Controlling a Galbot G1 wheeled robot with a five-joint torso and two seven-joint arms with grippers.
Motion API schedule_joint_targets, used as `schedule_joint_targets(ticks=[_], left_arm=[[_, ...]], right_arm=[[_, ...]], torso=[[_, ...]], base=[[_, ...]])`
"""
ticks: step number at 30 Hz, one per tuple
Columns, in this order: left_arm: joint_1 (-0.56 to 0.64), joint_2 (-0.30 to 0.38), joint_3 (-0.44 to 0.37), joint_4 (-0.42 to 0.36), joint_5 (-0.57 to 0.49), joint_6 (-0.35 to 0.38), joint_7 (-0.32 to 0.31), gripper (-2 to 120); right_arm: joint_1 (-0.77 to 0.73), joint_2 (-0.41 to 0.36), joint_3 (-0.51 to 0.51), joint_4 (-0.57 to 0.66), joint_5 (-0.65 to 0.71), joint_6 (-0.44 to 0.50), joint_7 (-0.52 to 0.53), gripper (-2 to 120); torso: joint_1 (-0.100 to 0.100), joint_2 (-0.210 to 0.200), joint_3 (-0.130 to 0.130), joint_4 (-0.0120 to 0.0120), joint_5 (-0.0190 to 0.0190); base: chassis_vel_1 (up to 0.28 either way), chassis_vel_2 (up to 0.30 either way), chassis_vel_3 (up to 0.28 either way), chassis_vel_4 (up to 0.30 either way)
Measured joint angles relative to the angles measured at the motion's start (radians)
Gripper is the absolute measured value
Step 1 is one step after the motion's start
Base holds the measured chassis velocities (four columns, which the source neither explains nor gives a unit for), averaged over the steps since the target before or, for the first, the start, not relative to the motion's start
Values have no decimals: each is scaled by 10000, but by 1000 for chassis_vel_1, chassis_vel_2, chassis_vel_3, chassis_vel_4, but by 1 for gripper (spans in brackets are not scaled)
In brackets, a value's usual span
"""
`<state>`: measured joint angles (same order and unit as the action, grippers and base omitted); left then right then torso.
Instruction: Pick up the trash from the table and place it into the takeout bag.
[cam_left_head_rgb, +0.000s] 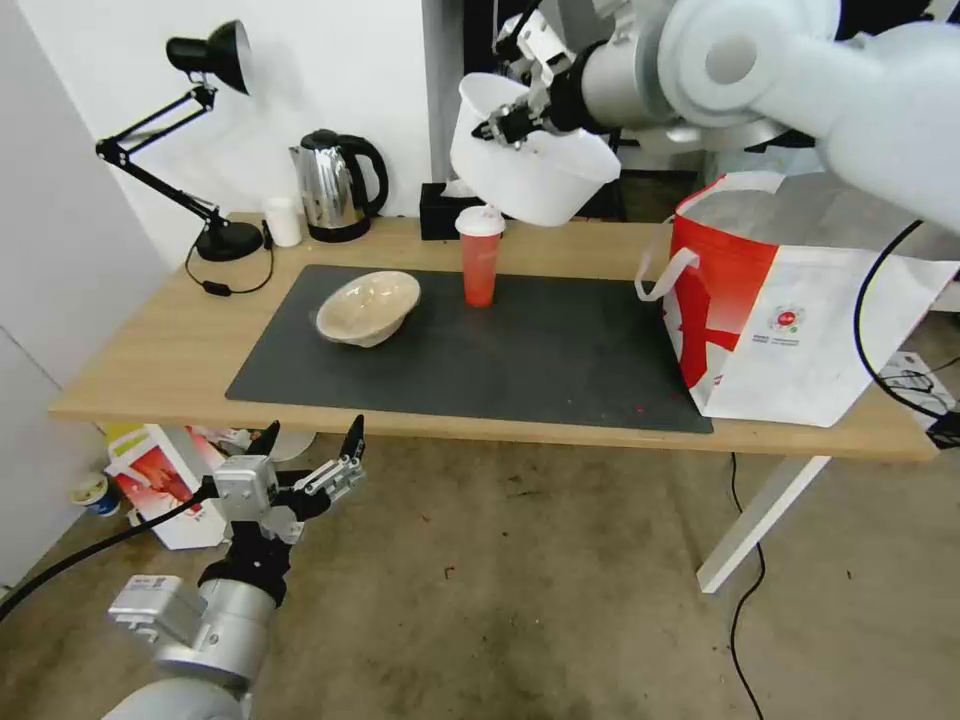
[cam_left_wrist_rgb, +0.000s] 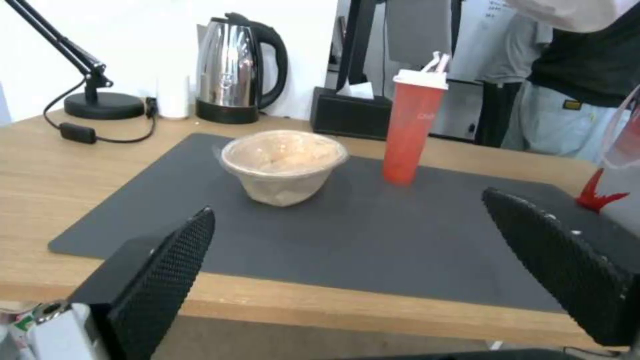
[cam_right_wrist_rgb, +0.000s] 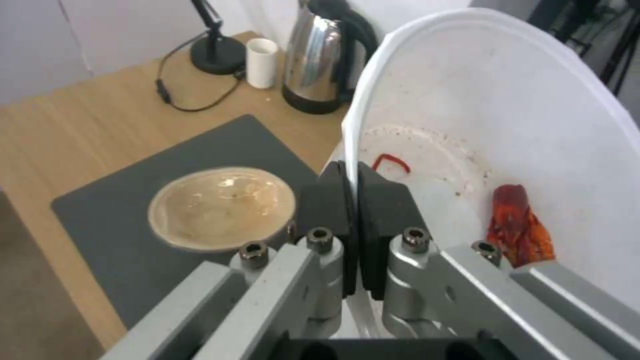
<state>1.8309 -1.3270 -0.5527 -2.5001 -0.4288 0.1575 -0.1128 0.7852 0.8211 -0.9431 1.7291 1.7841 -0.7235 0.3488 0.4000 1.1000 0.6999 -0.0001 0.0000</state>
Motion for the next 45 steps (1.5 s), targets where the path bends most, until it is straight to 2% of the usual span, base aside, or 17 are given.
schedule_joint_targets(ticks=[20, 34, 45], left_arm=[[1, 214, 2, -2, -129, -32, -22, 100], [-37, 354, 49, -2, -251, -32, -27, 100], [-124, 440, 146, 0, -314, -27, -31, 100]], right_arm=[[405, -1347, -750, -626, -704, -12, -726, 0], [754, -2905, -1265, -646, -1250, -12, -1154, 0], [717, -3741, -1457, -513, -1654, -12, -1379, 0]], torso=[[0, 0, 1, 0, 2], [0, 0, 1, 0, 2], [1, 0, 0, -1, 3]], base=[[0, 0, 0, 0], [0, 0, 0, 0], [0, 0, 0, 0]])
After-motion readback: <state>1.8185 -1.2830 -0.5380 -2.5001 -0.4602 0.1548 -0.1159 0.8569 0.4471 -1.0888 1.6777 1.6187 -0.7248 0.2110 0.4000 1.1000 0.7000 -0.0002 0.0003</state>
